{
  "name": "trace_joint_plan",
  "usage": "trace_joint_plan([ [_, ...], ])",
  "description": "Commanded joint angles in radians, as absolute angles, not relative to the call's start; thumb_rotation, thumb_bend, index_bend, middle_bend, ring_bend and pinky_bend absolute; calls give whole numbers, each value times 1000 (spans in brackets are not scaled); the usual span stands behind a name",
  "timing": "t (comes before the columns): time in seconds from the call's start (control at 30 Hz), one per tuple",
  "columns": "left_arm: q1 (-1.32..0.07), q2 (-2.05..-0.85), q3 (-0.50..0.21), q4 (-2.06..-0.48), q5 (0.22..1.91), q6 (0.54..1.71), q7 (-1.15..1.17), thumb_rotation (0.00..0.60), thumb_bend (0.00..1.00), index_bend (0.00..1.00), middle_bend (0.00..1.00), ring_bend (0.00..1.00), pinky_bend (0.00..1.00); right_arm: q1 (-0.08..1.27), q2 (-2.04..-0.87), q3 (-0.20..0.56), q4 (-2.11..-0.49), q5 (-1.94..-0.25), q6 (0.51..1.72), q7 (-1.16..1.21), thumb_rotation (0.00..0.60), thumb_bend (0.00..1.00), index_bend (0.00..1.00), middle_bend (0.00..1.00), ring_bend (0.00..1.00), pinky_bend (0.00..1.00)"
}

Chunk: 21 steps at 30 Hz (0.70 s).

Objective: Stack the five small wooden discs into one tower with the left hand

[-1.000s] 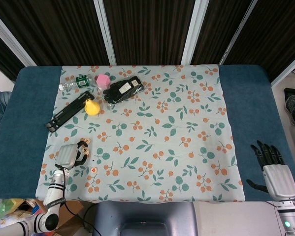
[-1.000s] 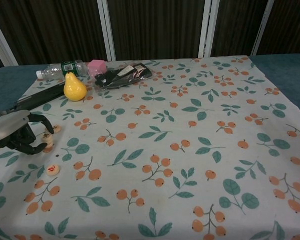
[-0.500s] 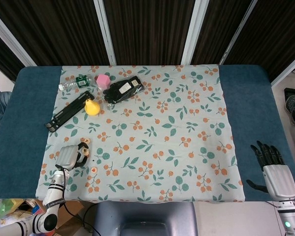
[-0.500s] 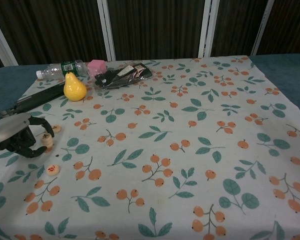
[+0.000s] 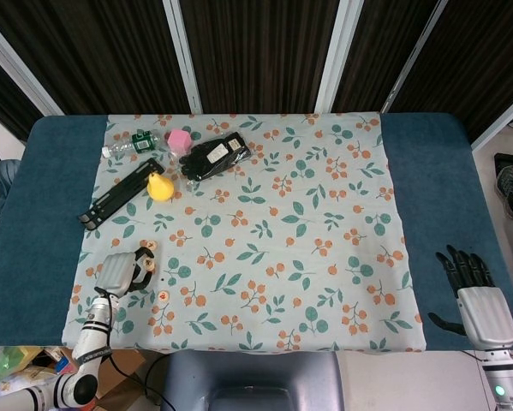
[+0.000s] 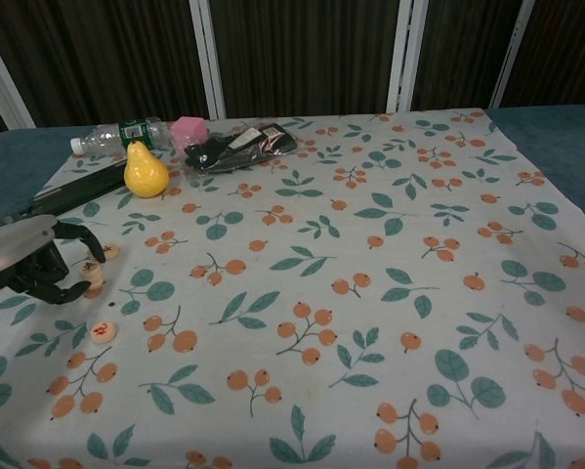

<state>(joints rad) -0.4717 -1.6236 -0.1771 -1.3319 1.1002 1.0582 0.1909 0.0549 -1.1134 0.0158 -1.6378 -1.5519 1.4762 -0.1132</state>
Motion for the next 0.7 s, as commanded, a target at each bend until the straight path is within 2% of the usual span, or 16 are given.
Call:
trace_joint_plan([
  [0.03,-469,-1599,-199,-1370,1115,1073,140,600,408,372,1000,1000,1000,54,-1113,16,-1638,-1552,1478,-112,600,80,0,0,0,0],
  [0.23,-501,-1530,-275,-1454,1080,1061,124,600,406,368,1000,1000,1000,55,-1112,15,-1636,-1555,1476,-109,600,80,0,0,0,0],
  [0.4,-563,-1505,-322,-1470,965,1029,264,600,398,367,1000,1000,1000,55,-1112,13,-1637,-1557,1475,-111,600,81,0,0,0,0],
  [0.7,-674,-1542,-332,-1408,747,976,451,600,376,368,1000,1000,1000,60,-1115,14,-1638,-1553,1465,-123,600,81,0,0,0,0],
])
